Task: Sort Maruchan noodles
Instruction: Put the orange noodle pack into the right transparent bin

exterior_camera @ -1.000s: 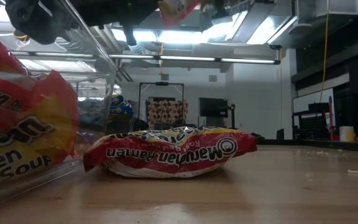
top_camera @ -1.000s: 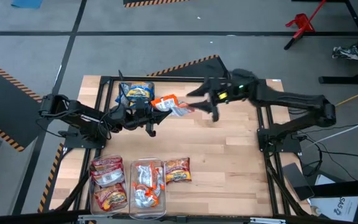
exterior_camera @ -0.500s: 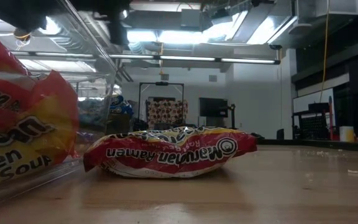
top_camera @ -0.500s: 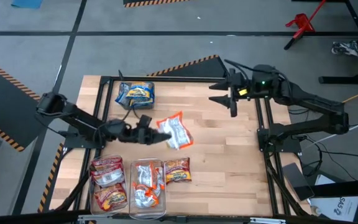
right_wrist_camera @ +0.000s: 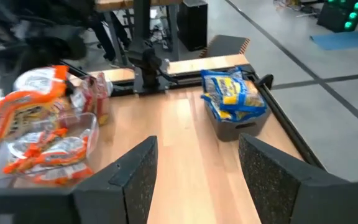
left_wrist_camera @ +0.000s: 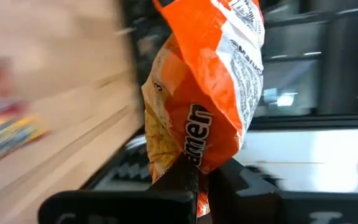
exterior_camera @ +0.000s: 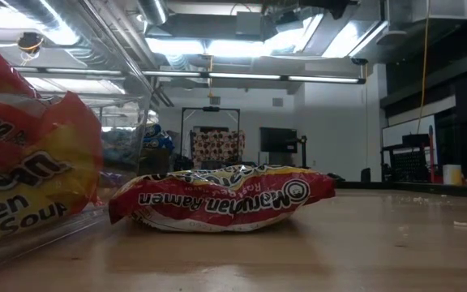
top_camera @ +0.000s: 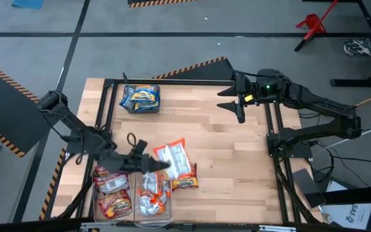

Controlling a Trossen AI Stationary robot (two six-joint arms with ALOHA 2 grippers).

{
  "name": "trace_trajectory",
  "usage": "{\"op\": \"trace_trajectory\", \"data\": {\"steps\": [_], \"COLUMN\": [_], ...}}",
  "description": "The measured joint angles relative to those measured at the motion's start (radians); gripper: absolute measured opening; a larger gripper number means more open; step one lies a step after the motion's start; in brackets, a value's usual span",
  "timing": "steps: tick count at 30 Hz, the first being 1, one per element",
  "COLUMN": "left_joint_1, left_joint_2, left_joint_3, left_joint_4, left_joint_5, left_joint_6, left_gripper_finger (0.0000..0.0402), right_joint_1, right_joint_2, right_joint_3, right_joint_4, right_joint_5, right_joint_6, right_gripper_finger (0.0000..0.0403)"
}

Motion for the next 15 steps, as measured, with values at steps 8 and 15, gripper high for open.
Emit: {"op": "trace_trajectory", "data": {"steps": [8,15], "left_joint_1": [-0.088,-0.177], "left_joint_2": [0.013,0.023], "left_joint_3": [0.163,0.101], "left_joint_4": [-0.553,-0.559], "left_joint_5": [0.157,0.127], "left_joint_6": [-0.283,-0.463], "left_gripper_finger": [0.0003,0.0003], "right_joint_1": [0.0,0.0], "right_joint_2": [0.0,0.0], "right_joint_3": [0.0,0.0], "right_joint_4": [-0.037,-0.059], "right_joint_5": [0.02,0.02], "right_joint_6": [-0.022,-0.027], "right_gripper_finger": [0.0211,0.0211]}}
